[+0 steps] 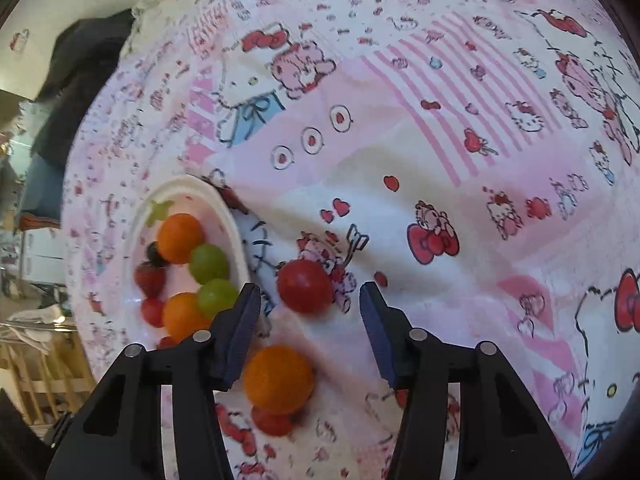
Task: Organize fruits
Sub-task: 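Grasp a dark round fruit with the left gripper while the right grasps a cherry tomato, then place the dark fruit and tomato onto the plate, opening both grippers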
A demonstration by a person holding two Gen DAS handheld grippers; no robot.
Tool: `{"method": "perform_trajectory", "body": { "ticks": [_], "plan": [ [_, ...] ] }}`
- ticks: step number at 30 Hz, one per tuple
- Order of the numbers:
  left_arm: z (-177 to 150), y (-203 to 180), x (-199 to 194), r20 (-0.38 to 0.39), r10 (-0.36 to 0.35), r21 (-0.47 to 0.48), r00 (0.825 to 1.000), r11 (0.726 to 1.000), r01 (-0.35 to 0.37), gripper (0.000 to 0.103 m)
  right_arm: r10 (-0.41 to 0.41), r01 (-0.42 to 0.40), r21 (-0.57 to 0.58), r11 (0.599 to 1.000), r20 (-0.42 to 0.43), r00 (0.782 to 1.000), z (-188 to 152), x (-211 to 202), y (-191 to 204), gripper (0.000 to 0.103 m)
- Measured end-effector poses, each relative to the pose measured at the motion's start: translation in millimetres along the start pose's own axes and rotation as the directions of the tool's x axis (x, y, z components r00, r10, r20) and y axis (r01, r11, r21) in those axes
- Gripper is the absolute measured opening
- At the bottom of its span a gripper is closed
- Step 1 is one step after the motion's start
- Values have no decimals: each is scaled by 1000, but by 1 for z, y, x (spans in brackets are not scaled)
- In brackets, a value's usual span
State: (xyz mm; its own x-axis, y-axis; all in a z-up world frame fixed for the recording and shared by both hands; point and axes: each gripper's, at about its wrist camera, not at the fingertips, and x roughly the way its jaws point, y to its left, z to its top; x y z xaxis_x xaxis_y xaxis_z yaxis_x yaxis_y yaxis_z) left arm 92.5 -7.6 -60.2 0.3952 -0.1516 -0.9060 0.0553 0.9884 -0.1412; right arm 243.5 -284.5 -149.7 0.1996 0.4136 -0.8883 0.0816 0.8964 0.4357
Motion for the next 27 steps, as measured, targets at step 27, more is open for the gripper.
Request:
{"method": "perform_trajectory", "body": {
  "ticks": [27],
  "plan": [
    [27, 37, 1, 97, 113, -78, 989, 991, -105, 19, 148, -150, 3, 989, 179, 973, 1, -65, 1, 32]
  ]
}}
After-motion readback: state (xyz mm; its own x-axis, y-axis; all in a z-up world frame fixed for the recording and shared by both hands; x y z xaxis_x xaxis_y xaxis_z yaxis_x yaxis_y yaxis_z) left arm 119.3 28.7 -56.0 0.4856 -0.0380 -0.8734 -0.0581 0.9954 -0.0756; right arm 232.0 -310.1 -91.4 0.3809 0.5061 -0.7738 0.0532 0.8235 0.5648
